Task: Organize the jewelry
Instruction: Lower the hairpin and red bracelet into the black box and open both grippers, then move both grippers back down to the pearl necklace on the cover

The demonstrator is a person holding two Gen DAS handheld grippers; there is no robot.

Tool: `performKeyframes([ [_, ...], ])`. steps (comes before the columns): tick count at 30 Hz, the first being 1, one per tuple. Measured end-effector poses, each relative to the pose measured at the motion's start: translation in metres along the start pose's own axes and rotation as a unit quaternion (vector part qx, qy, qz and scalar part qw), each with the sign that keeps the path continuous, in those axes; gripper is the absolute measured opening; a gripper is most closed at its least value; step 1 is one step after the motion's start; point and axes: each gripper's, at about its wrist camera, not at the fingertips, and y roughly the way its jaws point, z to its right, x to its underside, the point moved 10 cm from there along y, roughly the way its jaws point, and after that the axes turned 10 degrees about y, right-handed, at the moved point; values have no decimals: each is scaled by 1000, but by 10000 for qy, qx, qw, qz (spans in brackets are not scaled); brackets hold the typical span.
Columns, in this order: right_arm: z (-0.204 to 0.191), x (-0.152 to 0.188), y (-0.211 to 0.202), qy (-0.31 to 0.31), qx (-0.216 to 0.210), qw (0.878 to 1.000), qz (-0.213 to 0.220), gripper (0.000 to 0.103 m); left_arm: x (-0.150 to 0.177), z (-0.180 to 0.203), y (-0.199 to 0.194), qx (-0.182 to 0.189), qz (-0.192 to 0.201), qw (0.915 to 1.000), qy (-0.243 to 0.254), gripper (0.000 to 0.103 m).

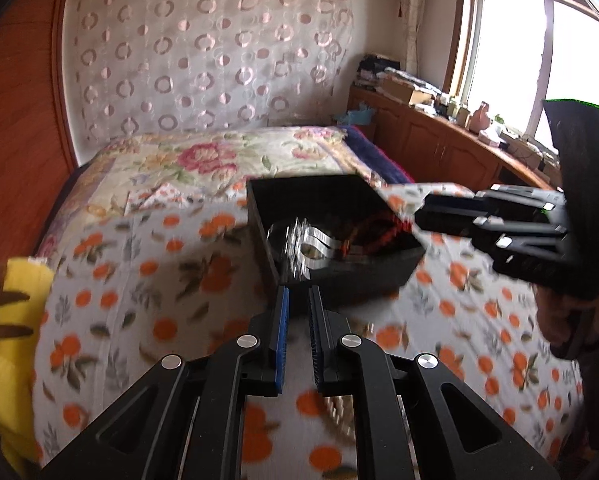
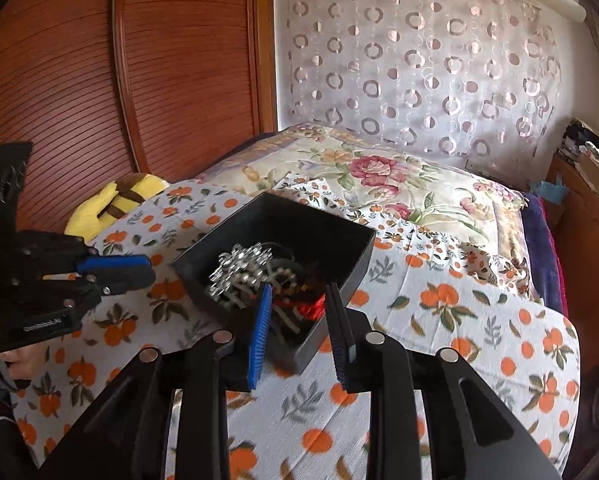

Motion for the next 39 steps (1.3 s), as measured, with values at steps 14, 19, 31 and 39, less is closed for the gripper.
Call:
performKeyframes([
  [14, -25, 58, -15, 96, -84, 9996, -252, 30, 47, 27, 4, 247, -498, 9982, 223, 9],
  [19, -29, 74, -16, 141, -133, 9993, -324, 30, 52, 33, 8, 345, -603, 9973, 222, 9],
  [31, -30, 84, -20, 227, -168, 9991, -327, 30, 52, 31, 27, 123, -833, 9957, 382, 9],
  [39, -38, 93, -24, 206, -182, 9989, -367, 30, 41, 33, 12, 292, -470, 9981, 266, 4],
])
